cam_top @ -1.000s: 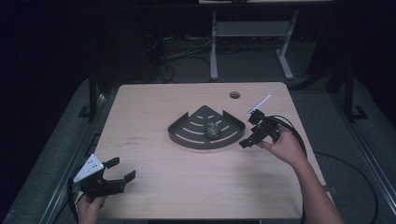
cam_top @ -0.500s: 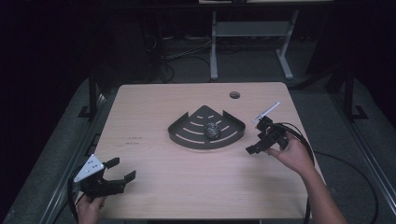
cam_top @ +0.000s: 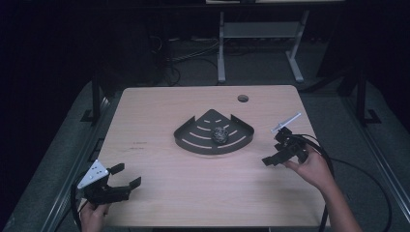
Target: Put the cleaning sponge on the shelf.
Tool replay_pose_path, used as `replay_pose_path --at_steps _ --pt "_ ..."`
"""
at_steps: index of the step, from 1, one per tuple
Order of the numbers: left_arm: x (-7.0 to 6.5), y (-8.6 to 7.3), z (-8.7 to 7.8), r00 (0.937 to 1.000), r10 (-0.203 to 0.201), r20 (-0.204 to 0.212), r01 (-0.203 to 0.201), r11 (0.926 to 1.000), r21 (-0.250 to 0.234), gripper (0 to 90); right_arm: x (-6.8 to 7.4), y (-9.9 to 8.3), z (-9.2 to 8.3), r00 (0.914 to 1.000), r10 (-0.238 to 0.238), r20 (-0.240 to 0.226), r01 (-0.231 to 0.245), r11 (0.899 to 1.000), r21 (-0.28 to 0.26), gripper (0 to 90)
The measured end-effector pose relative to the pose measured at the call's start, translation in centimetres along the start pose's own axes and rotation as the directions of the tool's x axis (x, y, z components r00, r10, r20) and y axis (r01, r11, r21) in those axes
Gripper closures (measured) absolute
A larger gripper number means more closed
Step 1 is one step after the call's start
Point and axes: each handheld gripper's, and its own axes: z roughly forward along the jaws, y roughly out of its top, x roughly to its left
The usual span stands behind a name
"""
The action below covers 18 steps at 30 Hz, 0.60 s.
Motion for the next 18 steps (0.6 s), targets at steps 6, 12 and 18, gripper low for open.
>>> replay_pose_path --at_steps 6,12,18 --pt "-0.1 0.0 0.0 1.0 0.001 0.0 -0.001 1.0 0.001 13.3 0.1 -1.2 -0.2 1.0 0.003 -0.002 -0.004 1.0 -0.006 16.1" --pt "-0.1 0.0 0.1 1.0 0.002 0.001 -0.002 1.0 0.002 13.3 0.3 -2.5 -0.5 0.9999 0.01 0.003 -0.01 1.0 -0.018 16.1" --pt "-0.1 0.0 0.0 1.0 0.002 0.001 -0.002 1.0 0.002 13.3 0.4 -4.1 -0.6 0.9996 0.026 0.011 -0.026 0.999 -0.023 15.7"
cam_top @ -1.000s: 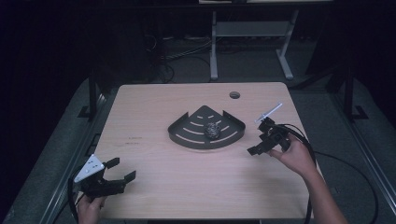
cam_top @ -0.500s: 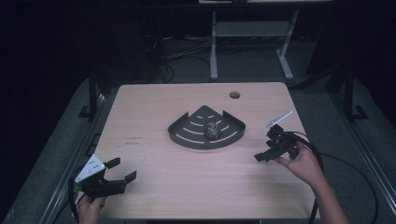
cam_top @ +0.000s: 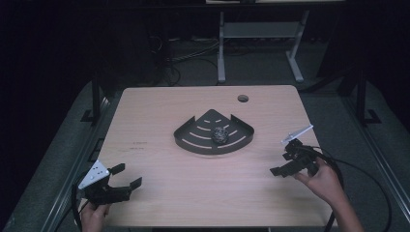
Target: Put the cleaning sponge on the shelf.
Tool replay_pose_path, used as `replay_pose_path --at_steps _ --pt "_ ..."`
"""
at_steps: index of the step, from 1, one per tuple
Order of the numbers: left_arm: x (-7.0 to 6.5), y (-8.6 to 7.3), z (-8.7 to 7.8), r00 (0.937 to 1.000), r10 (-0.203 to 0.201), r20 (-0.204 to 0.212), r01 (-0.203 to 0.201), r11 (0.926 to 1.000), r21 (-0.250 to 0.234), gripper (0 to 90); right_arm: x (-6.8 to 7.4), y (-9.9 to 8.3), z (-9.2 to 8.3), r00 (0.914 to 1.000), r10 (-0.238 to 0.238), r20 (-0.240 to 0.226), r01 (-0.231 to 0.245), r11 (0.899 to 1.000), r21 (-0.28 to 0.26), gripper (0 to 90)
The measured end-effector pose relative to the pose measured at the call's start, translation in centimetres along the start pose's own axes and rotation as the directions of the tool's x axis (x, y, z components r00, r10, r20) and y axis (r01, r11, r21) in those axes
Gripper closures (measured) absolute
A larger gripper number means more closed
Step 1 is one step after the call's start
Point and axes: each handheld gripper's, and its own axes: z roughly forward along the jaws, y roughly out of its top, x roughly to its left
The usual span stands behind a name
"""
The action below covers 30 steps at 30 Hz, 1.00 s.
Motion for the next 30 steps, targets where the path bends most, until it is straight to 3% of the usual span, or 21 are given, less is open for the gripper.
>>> replay_pose_path --at_steps 30 --pt "-0.1 0.0 0.1 0.9999 0.009 0.005 -0.009 0.9999 0.007 13.3 0.4 -6.2 -1.5 0.9971 0.075 0.014 -0.075 0.997 -0.016 15.2"
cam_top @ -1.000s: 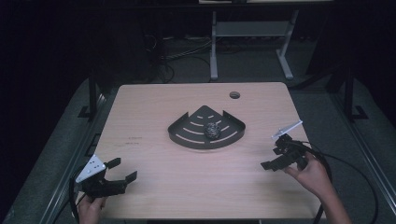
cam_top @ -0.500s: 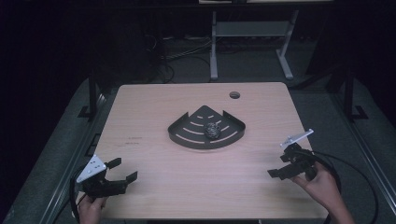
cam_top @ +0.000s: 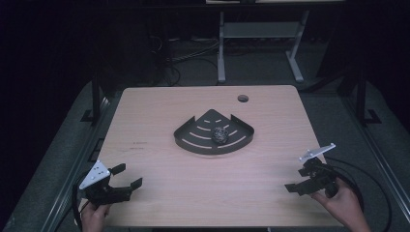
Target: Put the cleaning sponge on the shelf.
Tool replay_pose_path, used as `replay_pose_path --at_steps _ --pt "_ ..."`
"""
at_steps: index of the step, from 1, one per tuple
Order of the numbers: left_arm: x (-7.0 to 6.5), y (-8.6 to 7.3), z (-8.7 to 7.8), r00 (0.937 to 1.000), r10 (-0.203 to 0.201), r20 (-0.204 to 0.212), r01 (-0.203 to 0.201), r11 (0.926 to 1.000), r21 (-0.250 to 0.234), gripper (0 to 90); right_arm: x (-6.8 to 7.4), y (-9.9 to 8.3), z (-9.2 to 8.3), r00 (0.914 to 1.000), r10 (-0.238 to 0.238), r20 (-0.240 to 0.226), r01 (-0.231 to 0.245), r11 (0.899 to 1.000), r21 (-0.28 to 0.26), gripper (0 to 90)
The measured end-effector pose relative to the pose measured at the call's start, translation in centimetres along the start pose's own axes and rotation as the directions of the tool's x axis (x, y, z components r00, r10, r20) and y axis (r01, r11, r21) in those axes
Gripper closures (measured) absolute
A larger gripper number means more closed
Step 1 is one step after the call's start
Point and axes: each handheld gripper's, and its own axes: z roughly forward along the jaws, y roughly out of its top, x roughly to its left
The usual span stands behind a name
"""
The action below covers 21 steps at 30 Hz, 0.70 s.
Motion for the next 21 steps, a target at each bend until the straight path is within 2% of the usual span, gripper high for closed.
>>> replay_pose_path --at_steps 12,21 --pt "-0.1 0.0 0.1 1.0 -0.001 -0.003 0.001 1.0 0.0 13.3 0.3 -1.8 -0.4 0.9999 0.015 0.001 -0.015 1.0 -0.005 15.2" --pt "0.0 0.0 0.2 1.0 0.005 -0.001 -0.005 1.0 0.002 13.3 0.5 -2.5 -0.6 0.9998 0.019 -0.001 -0.019 1.0 -0.013 15.2"
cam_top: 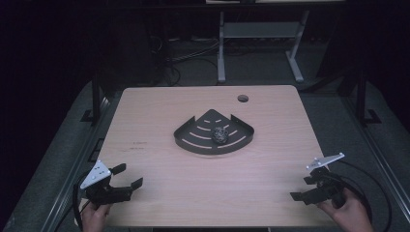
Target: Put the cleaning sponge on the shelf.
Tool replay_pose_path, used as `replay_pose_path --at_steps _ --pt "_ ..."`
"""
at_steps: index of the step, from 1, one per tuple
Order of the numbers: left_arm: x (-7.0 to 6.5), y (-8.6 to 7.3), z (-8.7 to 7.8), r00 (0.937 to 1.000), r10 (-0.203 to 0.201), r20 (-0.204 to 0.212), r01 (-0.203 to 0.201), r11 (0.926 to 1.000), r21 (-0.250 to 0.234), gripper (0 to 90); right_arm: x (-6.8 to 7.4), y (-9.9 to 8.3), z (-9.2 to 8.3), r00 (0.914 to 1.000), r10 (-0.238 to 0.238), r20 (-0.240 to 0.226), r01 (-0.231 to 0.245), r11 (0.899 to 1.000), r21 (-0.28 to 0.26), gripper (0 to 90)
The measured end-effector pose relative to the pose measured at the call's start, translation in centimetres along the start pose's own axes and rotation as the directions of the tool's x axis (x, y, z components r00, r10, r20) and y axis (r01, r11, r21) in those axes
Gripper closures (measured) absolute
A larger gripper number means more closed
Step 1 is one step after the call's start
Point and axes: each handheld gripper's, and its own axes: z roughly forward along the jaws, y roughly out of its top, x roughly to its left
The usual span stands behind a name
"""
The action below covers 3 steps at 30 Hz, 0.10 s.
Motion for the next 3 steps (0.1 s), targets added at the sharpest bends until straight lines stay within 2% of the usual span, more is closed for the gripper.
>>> replay_pose_path --at_steps 3 --pt "0.03 0.0 -0.01 1.0 0.001 -0.001 -0.001 1.0 0.002 13.3 0.18 -0.12 -0.16 1.0 0.0 0.007 0.0 1.0 -0.003 15.1"
